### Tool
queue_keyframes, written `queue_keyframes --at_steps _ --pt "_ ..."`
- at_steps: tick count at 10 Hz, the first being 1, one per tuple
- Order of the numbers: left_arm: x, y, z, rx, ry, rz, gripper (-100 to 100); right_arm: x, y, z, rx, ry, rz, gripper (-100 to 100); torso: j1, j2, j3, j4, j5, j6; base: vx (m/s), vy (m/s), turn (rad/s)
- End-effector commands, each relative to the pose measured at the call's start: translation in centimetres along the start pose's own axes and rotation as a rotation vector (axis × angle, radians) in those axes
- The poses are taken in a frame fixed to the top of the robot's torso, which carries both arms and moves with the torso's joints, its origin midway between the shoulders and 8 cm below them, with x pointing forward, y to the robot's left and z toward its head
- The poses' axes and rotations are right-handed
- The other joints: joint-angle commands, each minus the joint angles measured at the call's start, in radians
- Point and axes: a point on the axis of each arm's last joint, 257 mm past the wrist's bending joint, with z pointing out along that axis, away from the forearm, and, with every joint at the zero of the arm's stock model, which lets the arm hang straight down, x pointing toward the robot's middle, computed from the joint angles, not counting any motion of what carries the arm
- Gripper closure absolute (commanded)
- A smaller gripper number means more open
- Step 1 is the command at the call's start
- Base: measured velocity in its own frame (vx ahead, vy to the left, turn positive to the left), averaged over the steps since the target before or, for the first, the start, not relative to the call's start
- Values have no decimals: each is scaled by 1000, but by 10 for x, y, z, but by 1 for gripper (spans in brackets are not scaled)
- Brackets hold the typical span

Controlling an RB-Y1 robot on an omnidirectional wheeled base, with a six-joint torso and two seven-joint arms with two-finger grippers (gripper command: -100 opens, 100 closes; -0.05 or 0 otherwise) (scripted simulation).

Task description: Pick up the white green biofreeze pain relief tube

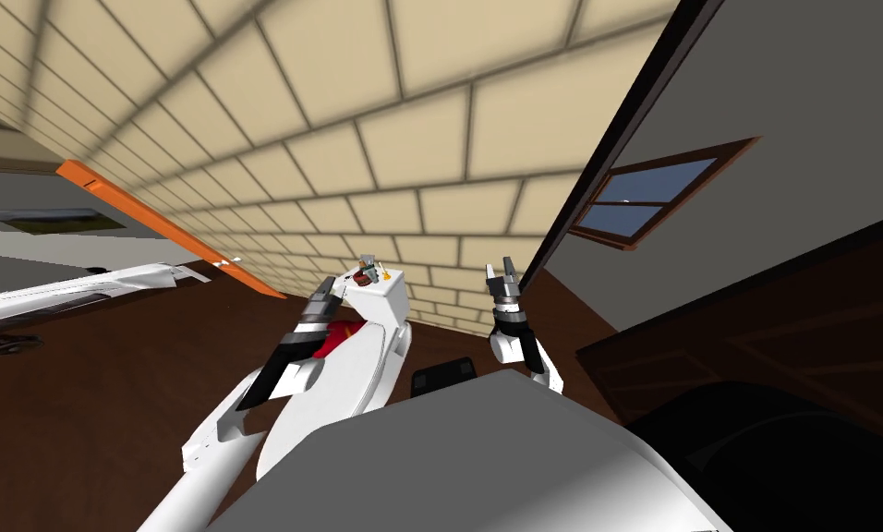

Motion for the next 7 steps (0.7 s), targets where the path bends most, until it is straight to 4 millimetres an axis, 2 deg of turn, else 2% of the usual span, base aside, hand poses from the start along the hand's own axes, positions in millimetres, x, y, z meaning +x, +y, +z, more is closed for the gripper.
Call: queue_keyframes --at_steps 1,2,3,4,5,6,7 --pt "-17 13 5 -23 -41 -38 -100 0 0 0 0 0 0 0 0 0 0 0 0 0 -79 -80 -28" --pt "-18 13 5 -23 -44 -45 -100 0 0 0 0 0 0 0 -1 0 0 0 0 0 -67 -56 -11" --pt "-32 24 10 -43 -80 -77 -100 0 0 0 0 0 0 0 1 0 0 0 0 0 -81 -67 -34" --pt "-33 25 10 -43 -83 -85 -100 0 0 0 0 0 0 0 0 1 0 0 0 0 -52 -59 -9" --pt "-48 36 14 -62 -121 -121 -100 0 0 0 0 0 0 0 1 -1 0 0 0 0 -53 -89 -23" --pt "-48 36 14 -62 -124 -129 -100 0 0 0 0 0 0 0 -1 -1 -1 0 0 0 -46 -77 -9" --pt "-63 48 18 -80 -162 -166 -100 0 0 0 0 0 0 0 0 -2 -1 0 0 0 -49 -72 -19"
